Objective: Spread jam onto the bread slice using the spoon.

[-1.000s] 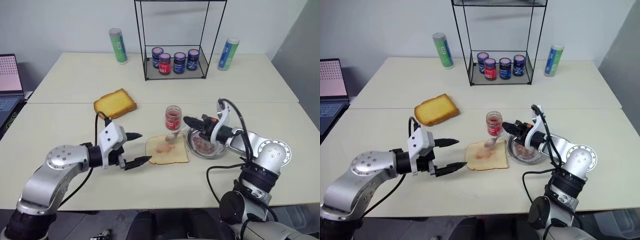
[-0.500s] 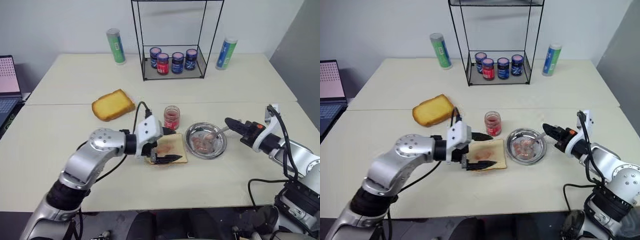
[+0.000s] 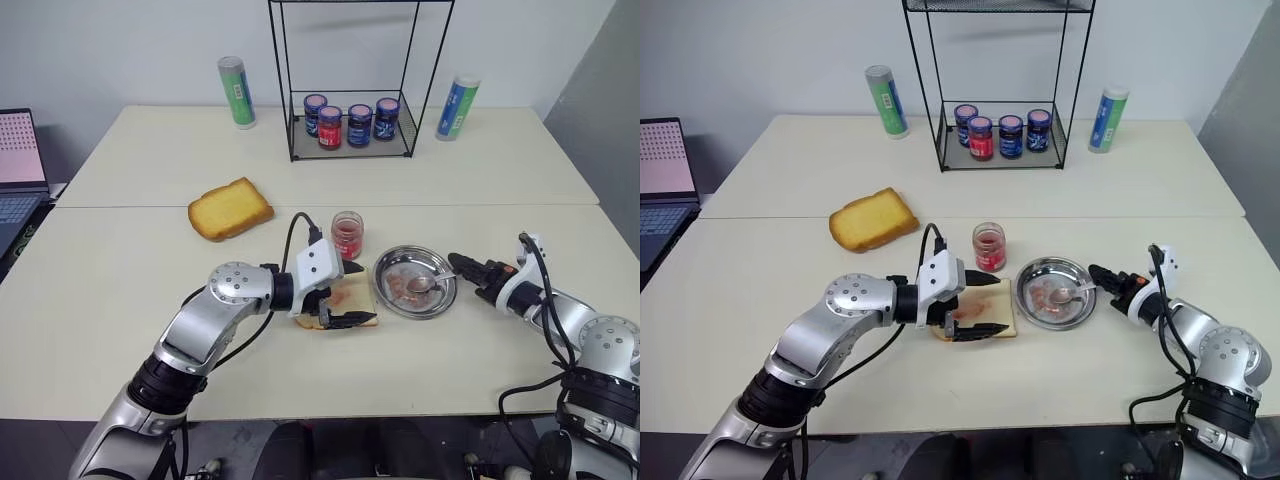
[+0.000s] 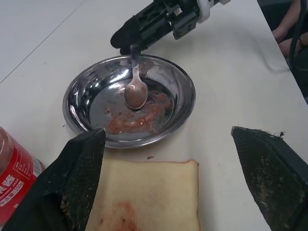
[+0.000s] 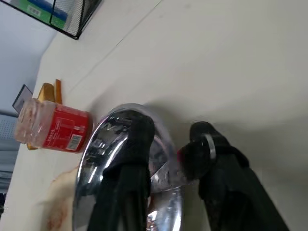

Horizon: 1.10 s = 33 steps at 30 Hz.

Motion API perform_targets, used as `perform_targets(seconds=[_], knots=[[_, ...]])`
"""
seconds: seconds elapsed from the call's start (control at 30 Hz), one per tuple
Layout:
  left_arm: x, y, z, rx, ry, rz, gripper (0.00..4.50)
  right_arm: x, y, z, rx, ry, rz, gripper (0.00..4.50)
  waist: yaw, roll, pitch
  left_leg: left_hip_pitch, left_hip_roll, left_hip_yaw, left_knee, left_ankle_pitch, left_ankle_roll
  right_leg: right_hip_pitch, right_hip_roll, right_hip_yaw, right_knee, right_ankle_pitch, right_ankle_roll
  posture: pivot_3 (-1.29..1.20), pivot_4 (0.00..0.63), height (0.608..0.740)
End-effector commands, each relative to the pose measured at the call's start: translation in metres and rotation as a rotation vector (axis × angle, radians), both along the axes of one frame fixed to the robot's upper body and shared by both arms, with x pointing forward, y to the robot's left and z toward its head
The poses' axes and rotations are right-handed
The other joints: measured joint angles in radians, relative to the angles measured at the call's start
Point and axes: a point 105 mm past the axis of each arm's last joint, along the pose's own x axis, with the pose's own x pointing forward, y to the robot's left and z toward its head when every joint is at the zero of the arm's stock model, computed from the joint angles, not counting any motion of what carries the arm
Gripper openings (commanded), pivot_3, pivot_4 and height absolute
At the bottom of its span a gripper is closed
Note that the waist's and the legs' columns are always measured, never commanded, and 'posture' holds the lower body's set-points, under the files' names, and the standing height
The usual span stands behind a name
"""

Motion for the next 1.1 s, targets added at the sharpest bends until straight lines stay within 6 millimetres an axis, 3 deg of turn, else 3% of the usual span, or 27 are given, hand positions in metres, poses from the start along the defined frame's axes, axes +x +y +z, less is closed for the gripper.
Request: perform_targets(seconds=[0.03,0.23,0.33,0.5,0.6,0.67,0.77,0.8,0.9,1.0,1.1], knots=[[-0.006,-0.003,0.007,-0.016,-0.039,-0.017,4.35,0.007,-0.014,0.009,0.007,-0.051,-0.031,2.42,0.0,0.0,0.0,0.0,0.0,0.0,0.0,0.0,0.0,0.0,0.0,0.0,0.0,0.0,0.0,0.0,0.15,0.74],[-0.006,-0.001,0.009,-0.018,-0.043,-0.008,4.35,0.017,-0.014,0.012,0.038,-0.065,-0.057,3.69,-0.001,0.0,0.0,0.001,0.0,0.0,0.0,0.0,0.0,0.0,0.0,0.0,0.001,0.0,0.0,0.0,0.15,0.74],[-0.004,0.006,0.011,-0.015,-0.042,0.015,4.35,0.02,-0.024,0.021,0.032,-0.091,-0.094,4.33,-0.001,0.0,0.0,0.001,0.0,0.0,0.001,0.0,0.0,0.001,0.0,0.0,0.001,0.0,0.0,0.0,0.15,0.74],[-0.002,0.03,0.017,-0.011,-0.025,0.085,4.35,0.022,-0.055,0.052,-0.024,-0.162,-0.167,4.42,0.001,0.0,0.0,0.001,0.0,0.0,0.001,0.0,0.0,0.001,0.0,0.0,0.001,0.0,0.0,0.0,0.15,0.74],[0.002,0.052,0.025,-0.014,-0.017,0.164,4.35,0.022,-0.064,0.069,-0.336,-0.227,-0.158,4.42,0.001,0.001,0.001,0.0,0.0,0.0,0.001,0.0,0.0,0.0,0.0,0.0,0.0,0.0,0.0,0.0,0.15,0.74],[0.008,0.07,0.029,-0.011,-0.016,0.237,4.35,0.021,-0.055,0.078,-0.604,-0.307,-0.062,4.42,0.0,0.001,0.0,0.0,0.0,0.0,0.001,0.0,0.0,0.0,0.0,0.0,0.0,0.0,0.0,0.0,0.15,0.74],[0.025,0.114,0.042,-0.046,-0.015,0.43,4.35,0.018,-0.004,0.116,-0.608,-0.497,0.114,4.42,-0.007,0.001,0.001,0.001,0.001,0.0,0.0,0.0,0.0,0.0,0.001,0.0,0.0,0.0,0.001,0.0,0.15,0.74],[0.033,0.13,0.044,-0.05,-0.035,0.51,4.35,0.012,0.022,0.124,-0.578,-0.551,0.214,4.42,-0.01,0.001,0.001,0.001,0.001,0.0,0.0,0.0,0.0,0.0,0.001,0.0,0.001,0.0,0.001,0.0,0.15,0.74],[0.052,0.171,0.046,-0.061,-0.08,0.703,4.35,-0.023,0.095,0.125,-0.512,-0.644,0.57,4.42,-0.009,0.001,0.001,0.003,0.003,-0.001,0.0,0.0,0.0,0.0,0.003,0.0,0.002,0.0,0.0,0.0,0.15,0.74],[0.066,0.194,0.045,-0.08,-0.115,0.834,4.35,-0.047,0.134,0.12,-0.492,-0.683,0.767,4.42,0.003,0.0,0.001,0.002,0.004,-0.004,-0.001,0.0,0.0,0.0,0.003,-0.003,0.001,0.0,0.0,0.0,0.15,0.74],[0.074,0.195,0.045,-0.114,-0.121,0.856,4.35,-0.056,0.155,0.117,-0.469,-0.706,0.844,4.42,0.024,-0.002,0.001,-0.001,0.001,-0.004,0.002,0.0,0.0,0.0,-0.001,-0.004,0.0,0.0,0.0,0.0,0.15,0.74]])
